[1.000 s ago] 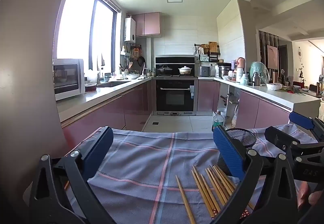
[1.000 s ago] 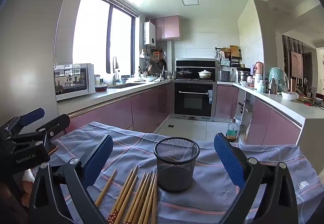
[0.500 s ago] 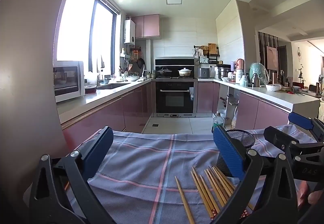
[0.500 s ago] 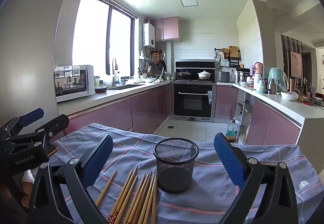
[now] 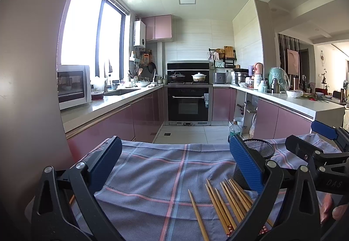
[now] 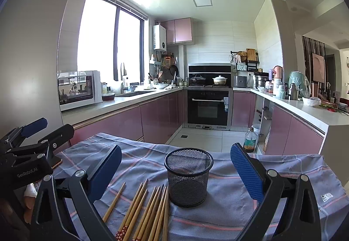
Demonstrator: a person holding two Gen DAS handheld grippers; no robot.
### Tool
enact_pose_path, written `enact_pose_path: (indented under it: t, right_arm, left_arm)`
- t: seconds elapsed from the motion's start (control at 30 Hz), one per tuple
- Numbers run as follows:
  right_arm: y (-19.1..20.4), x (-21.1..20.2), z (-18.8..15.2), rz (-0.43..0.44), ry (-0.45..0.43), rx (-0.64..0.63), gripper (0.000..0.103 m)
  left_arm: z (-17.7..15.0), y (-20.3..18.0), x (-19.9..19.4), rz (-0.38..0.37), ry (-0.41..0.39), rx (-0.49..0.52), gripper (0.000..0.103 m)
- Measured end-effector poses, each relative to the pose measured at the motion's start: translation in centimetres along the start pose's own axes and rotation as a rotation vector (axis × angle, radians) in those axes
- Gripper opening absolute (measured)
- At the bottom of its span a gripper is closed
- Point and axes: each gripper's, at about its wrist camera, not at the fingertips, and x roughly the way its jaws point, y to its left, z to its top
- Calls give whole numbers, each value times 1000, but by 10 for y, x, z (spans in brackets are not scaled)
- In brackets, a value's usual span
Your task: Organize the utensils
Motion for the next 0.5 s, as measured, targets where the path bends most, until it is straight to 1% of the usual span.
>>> enact_pose_path:
  t: [0.5]
  right_arm:
    - [-1,1,-2,2,0,5,97]
  left_arm:
    - [-4,-1,4,0,5,4,97]
